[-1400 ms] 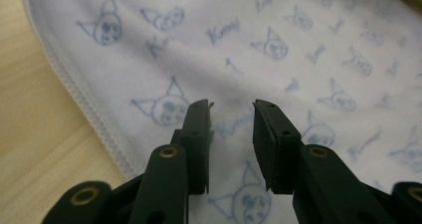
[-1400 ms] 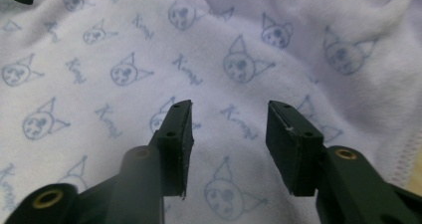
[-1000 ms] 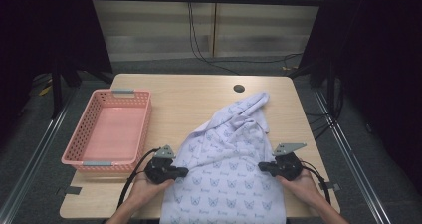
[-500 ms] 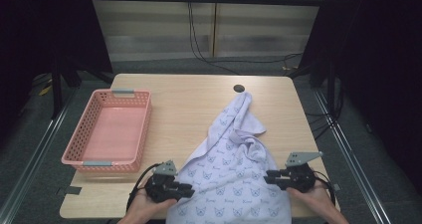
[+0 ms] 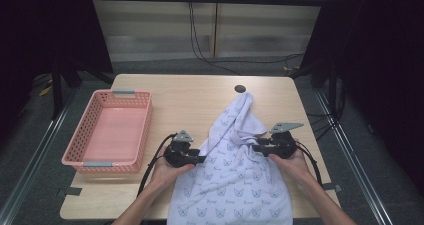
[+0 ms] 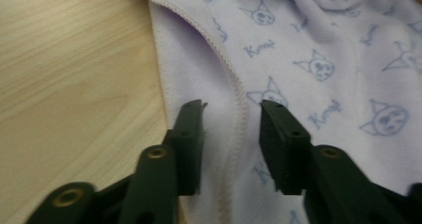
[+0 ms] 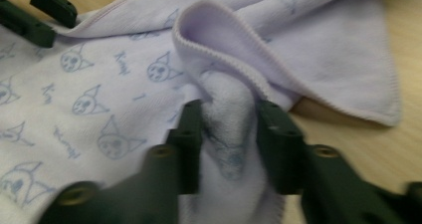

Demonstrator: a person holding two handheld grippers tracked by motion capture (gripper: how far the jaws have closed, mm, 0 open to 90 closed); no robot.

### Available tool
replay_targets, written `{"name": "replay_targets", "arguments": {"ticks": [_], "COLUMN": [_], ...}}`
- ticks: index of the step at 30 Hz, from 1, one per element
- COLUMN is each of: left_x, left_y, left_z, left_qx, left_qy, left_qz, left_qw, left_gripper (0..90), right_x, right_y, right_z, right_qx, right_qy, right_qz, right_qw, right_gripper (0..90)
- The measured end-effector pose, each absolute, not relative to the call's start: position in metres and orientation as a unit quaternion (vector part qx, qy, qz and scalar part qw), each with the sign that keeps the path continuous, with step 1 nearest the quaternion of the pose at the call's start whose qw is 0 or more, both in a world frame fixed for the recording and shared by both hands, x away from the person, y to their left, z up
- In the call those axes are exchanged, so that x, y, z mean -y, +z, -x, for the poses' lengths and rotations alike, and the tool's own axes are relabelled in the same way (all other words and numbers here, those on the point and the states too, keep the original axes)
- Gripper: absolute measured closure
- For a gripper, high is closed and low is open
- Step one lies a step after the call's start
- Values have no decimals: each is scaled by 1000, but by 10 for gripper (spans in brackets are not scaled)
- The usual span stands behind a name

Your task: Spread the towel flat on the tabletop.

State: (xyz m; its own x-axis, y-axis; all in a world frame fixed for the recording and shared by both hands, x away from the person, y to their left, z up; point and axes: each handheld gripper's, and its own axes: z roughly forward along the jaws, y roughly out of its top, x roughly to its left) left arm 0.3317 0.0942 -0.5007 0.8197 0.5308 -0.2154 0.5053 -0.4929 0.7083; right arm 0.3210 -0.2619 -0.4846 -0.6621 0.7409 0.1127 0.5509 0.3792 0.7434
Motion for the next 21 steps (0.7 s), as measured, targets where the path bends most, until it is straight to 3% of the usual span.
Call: {"name": "replay_targets", "arguments": {"ticks": [1, 2, 3, 4, 11, 21], "left_x": [-94, -97, -99, -102, -119, -136], "left_y": [-501, -500, -501, -501, -498, -494], "left_z": [-332, -329, -326, -324, -292, -235], "left_qx": [-300, -296, -286, -285, -275, -265], "left_qy": [16, 14, 16, 11, -14, -96], "left_qz": [-864, -867, -873, -872, -879, -881], "left_qw": [405, 400, 396, 398, 390, 379], "left_gripper": [774, 774, 852, 867, 885, 892], "right_x": [262, 260, 258, 257, 256, 256], "right_y": [-485, -489, -490, -491, -497, -495], "right_z": [-321, -319, -317, -314, -289, -242], "right_qx": [-822, -827, -834, -837, -851, -868], "right_qy": [395, 390, 383, 380, 366, 361], "right_qz": [-393, -389, -384, -382, -369, -339], "right_qw": [120, 109, 102, 100, 73, 38], "right_gripper": [687, 777, 809, 829, 865, 877]}}
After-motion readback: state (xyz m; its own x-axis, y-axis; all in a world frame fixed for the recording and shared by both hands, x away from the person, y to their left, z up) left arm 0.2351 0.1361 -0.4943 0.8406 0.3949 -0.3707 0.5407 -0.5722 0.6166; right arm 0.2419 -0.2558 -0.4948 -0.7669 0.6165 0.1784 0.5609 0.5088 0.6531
